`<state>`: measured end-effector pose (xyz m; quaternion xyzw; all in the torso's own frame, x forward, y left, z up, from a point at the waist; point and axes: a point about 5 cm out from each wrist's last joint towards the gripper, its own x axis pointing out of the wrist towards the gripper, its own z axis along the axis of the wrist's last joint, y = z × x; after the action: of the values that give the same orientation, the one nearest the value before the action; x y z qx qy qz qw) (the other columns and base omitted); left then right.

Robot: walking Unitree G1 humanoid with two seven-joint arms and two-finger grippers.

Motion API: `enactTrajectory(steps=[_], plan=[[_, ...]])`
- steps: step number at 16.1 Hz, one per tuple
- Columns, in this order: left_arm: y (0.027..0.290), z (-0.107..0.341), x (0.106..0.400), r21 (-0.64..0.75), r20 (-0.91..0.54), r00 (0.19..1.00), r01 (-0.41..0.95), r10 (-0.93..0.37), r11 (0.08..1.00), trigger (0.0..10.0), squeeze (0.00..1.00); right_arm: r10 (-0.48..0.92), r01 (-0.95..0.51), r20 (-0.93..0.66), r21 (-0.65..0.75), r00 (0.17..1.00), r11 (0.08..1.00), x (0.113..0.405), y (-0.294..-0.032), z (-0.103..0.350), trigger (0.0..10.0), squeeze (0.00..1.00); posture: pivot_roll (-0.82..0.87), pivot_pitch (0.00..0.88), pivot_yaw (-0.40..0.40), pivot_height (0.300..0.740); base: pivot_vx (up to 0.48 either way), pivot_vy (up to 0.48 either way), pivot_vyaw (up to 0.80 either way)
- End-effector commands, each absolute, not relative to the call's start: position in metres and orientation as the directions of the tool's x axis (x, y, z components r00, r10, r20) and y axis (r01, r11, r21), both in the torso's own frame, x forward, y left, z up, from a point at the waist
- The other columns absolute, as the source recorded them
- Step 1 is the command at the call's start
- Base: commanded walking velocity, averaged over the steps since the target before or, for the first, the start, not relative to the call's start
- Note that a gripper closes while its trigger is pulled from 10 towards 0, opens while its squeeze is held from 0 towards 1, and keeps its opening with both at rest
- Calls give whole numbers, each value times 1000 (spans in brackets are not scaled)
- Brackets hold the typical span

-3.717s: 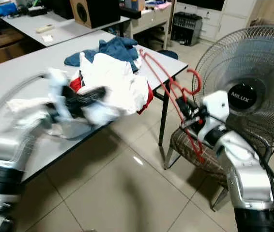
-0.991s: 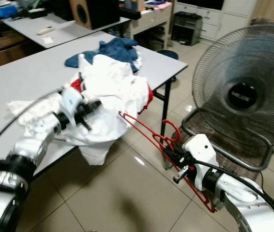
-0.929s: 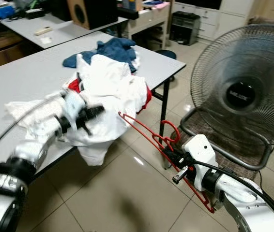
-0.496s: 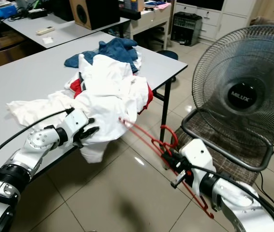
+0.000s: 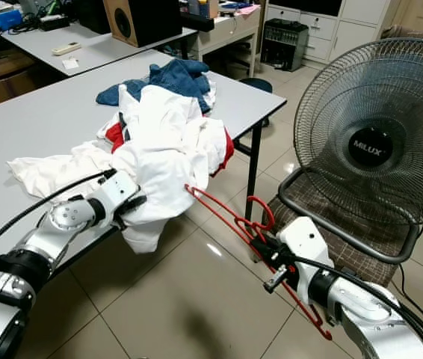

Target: Hang hanger

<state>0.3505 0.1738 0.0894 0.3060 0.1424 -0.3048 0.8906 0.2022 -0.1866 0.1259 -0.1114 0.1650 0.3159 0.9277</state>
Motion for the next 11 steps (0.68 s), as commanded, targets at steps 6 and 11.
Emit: enactTrajectory(steps=[6, 11], plan=[[176, 94, 355, 451, -411, 804, 588, -429, 672, 0, 0, 549, -623, -367, -116, 751, 774, 200, -186, 132, 10000, 0, -129, 0, 91, 740, 0, 0, 0], [178, 152, 382, 131, -68, 922, 387, -381, 913, 0, 0, 543, -613, -354, -120, 761, 781, 204, -186, 133, 10000, 0, -129, 0, 92, 740, 0, 0, 0]])
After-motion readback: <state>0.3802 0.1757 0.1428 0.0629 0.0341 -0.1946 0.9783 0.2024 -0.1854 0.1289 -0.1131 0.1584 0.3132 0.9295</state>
